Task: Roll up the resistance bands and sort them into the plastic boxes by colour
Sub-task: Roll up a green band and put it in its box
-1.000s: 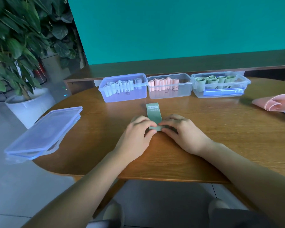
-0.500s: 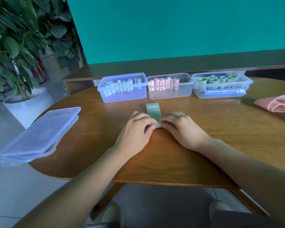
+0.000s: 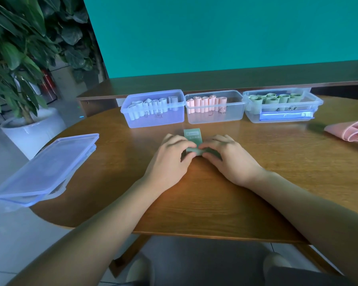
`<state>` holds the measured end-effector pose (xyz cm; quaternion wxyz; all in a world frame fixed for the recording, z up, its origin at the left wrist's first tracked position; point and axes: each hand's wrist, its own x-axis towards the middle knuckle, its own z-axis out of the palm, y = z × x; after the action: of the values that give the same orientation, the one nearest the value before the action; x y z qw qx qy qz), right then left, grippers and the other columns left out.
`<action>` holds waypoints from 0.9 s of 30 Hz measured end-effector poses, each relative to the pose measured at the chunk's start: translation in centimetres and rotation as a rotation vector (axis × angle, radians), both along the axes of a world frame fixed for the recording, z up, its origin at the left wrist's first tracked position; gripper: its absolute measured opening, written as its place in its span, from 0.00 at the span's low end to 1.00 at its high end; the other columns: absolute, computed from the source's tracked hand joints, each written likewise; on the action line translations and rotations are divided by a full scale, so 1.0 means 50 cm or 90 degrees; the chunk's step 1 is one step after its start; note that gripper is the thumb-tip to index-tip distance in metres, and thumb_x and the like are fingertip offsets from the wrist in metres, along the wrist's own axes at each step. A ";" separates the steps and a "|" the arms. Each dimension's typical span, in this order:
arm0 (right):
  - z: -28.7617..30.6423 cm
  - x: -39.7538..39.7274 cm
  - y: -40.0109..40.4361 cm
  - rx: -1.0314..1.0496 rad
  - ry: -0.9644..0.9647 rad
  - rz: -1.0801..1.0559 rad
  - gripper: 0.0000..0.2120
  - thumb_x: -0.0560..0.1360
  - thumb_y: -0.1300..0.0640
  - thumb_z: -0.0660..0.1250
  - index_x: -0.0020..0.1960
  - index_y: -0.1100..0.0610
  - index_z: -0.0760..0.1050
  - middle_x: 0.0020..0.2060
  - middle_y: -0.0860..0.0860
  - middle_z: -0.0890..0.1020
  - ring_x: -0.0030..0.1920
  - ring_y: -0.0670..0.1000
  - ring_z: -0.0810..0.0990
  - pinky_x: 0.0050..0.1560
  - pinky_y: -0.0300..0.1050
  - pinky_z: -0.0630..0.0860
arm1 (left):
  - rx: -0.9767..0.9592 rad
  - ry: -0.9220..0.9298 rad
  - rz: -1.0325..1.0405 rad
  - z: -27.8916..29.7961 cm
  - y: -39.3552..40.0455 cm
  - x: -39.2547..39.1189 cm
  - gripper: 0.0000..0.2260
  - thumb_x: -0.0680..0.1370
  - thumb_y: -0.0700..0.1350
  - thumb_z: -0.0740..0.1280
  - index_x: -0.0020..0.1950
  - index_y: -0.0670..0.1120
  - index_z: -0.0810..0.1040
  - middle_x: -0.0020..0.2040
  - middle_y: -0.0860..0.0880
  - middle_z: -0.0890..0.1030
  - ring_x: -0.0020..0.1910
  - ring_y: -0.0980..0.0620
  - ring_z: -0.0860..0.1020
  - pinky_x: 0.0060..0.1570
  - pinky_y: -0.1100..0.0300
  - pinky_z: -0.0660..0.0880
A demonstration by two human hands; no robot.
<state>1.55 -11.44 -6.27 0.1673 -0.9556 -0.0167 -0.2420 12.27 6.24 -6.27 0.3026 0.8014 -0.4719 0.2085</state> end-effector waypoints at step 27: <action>0.001 0.052 -0.025 0.011 0.065 -0.019 0.20 0.81 0.51 0.63 0.73 0.48 0.71 0.68 0.45 0.75 0.60 0.51 0.71 0.65 0.56 0.72 | 0.090 0.065 0.048 -0.001 -0.030 0.041 0.18 0.82 0.50 0.65 0.72 0.50 0.75 0.67 0.53 0.77 0.66 0.50 0.68 0.66 0.50 0.69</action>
<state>4.16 -12.68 -6.23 0.1726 -0.9654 0.0086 -0.1955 14.30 4.72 -6.34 0.2608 0.8477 -0.4386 0.1450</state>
